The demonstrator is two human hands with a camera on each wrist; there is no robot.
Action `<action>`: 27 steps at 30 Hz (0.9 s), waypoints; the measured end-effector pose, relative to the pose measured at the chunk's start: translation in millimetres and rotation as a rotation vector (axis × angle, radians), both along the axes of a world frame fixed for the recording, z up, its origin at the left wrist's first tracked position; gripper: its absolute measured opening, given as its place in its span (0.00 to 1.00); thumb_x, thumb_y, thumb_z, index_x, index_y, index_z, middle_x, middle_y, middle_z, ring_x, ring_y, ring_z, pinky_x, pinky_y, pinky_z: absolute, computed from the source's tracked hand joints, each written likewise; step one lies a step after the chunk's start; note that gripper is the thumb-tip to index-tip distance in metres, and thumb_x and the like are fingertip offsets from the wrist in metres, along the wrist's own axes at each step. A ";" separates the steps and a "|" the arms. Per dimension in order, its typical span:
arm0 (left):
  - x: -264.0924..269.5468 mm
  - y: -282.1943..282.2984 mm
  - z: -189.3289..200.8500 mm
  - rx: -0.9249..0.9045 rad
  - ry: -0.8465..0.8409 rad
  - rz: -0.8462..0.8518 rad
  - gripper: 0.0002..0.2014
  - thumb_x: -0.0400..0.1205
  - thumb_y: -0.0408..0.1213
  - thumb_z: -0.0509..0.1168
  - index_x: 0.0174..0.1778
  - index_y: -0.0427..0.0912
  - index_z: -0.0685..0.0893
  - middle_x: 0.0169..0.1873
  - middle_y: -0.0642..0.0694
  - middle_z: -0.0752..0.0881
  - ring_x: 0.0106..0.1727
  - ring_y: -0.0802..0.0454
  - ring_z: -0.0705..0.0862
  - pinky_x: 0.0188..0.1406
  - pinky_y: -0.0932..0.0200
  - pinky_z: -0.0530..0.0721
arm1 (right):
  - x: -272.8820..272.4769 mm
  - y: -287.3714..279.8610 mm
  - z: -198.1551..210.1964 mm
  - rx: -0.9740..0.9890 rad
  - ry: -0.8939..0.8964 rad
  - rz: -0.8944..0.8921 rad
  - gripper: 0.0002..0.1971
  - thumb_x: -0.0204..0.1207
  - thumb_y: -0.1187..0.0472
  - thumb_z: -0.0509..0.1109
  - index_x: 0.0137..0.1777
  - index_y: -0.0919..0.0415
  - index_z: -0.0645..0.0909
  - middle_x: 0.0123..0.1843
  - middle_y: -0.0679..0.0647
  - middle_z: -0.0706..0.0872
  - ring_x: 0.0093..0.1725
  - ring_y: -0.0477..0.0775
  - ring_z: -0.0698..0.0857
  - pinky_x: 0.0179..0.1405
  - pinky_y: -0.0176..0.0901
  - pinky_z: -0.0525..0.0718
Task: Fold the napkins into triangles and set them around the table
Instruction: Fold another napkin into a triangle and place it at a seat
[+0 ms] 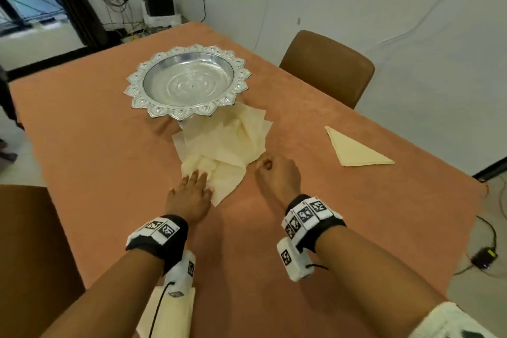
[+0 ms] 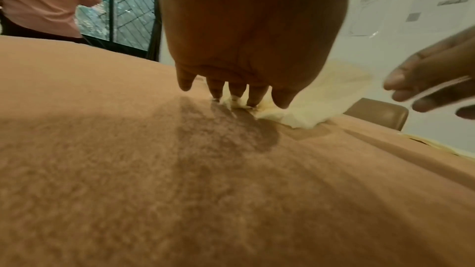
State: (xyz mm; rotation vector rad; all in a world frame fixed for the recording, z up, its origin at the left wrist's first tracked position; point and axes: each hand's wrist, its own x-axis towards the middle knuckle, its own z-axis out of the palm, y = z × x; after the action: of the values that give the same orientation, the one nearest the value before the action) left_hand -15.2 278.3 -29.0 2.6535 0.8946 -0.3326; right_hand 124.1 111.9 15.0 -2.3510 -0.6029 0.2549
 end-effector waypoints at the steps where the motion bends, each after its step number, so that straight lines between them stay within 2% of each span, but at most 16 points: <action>1: 0.2 -3.8 2.1 -0.002 0.001 0.013 0.27 0.87 0.52 0.47 0.83 0.51 0.55 0.84 0.48 0.51 0.84 0.46 0.54 0.78 0.35 0.58 | 2.9 -7.5 -0.2 0.041 0.055 -0.011 0.06 0.73 0.60 0.67 0.39 0.52 0.85 0.39 0.45 0.88 0.40 0.48 0.84 0.38 0.39 0.78; 3: -0.9 -16.8 9.8 0.052 -0.010 0.030 0.27 0.86 0.52 0.52 0.82 0.51 0.59 0.84 0.46 0.53 0.83 0.45 0.56 0.77 0.36 0.60 | 3.3 -21.4 0.3 0.067 0.122 -0.002 0.06 0.73 0.61 0.68 0.37 0.50 0.82 0.38 0.44 0.87 0.39 0.46 0.83 0.38 0.37 0.75; 6: -7.8 -53.8 25.8 0.144 -0.123 0.050 0.27 0.84 0.50 0.56 0.81 0.51 0.63 0.83 0.46 0.58 0.82 0.46 0.58 0.77 0.40 0.61 | -5.7 -47.9 -2.9 0.049 0.138 0.024 0.05 0.73 0.62 0.69 0.38 0.50 0.80 0.36 0.45 0.85 0.38 0.47 0.82 0.36 0.37 0.73; 8: -17.7 -87.1 31.4 0.148 -0.209 0.047 0.25 0.84 0.47 0.57 0.78 0.53 0.68 0.81 0.48 0.63 0.80 0.47 0.63 0.76 0.43 0.63 | -19.2 -72.8 -8.9 0.010 0.136 0.061 0.04 0.73 0.61 0.69 0.40 0.51 0.81 0.37 0.45 0.86 0.38 0.47 0.83 0.36 0.38 0.74; 12: -40.2 -141.9 30.5 0.059 -0.238 0.049 0.21 0.83 0.47 0.58 0.73 0.55 0.73 0.77 0.52 0.69 0.73 0.50 0.72 0.70 0.48 0.69 | -43.0 -117.8 -19.1 -0.111 0.090 0.176 0.04 0.74 0.59 0.68 0.46 0.50 0.83 0.42 0.47 0.89 0.44 0.50 0.85 0.43 0.42 0.80; 15: -56.2 -159.1 30.0 0.056 -0.255 0.077 0.19 0.82 0.46 0.60 0.71 0.54 0.75 0.73 0.53 0.74 0.69 0.49 0.75 0.65 0.49 0.73 | -50.7 -126.1 -11.6 -0.161 -0.072 0.335 0.06 0.76 0.60 0.65 0.48 0.52 0.83 0.47 0.49 0.88 0.48 0.53 0.84 0.47 0.46 0.80; 18: -65.3 -158.3 37.1 0.040 -0.274 0.138 0.19 0.82 0.44 0.61 0.70 0.53 0.76 0.69 0.52 0.78 0.66 0.48 0.78 0.62 0.49 0.77 | -47.2 -116.0 2.5 -0.211 -0.281 0.503 0.10 0.78 0.60 0.62 0.55 0.54 0.82 0.53 0.50 0.85 0.56 0.54 0.79 0.53 0.48 0.75; 20: -57.4 -145.9 40.6 0.048 -0.301 0.201 0.20 0.81 0.43 0.61 0.70 0.52 0.76 0.67 0.49 0.79 0.65 0.46 0.79 0.61 0.47 0.78 | -35.1 -98.0 11.2 -0.236 -0.447 0.610 0.11 0.80 0.61 0.61 0.59 0.54 0.81 0.56 0.51 0.82 0.59 0.55 0.77 0.54 0.50 0.72; 23: -29.7 -123.8 34.1 0.088 -0.310 0.278 0.22 0.81 0.43 0.62 0.72 0.50 0.75 0.66 0.45 0.79 0.65 0.44 0.78 0.59 0.45 0.80 | -7.1 -61.5 16.2 -0.223 -0.647 0.731 0.12 0.79 0.64 0.63 0.61 0.57 0.80 0.63 0.54 0.81 0.61 0.58 0.78 0.53 0.52 0.73; 25: -6.2 -109.8 23.8 0.125 -0.248 0.304 0.25 0.80 0.46 0.65 0.75 0.51 0.72 0.69 0.45 0.76 0.67 0.43 0.76 0.58 0.46 0.79 | 12.9 -35.4 13.6 -0.235 -0.735 0.823 0.12 0.76 0.66 0.68 0.59 0.58 0.83 0.67 0.58 0.80 0.64 0.61 0.80 0.54 0.55 0.76; 27: 16.4 -95.2 11.4 0.170 -0.204 0.340 0.25 0.80 0.47 0.66 0.74 0.51 0.74 0.69 0.47 0.76 0.67 0.43 0.75 0.57 0.46 0.78 | 31.9 -10.3 5.7 -0.214 -0.770 0.950 0.17 0.67 0.67 0.75 0.57 0.57 0.84 0.69 0.59 0.80 0.66 0.61 0.81 0.55 0.59 0.80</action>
State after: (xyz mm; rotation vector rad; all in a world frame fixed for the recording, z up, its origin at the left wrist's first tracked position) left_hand 1.2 183.1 -17.5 2.5570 1.3258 0.0972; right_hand 156.0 101.6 20.7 -2.1246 -2.1336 -0.2131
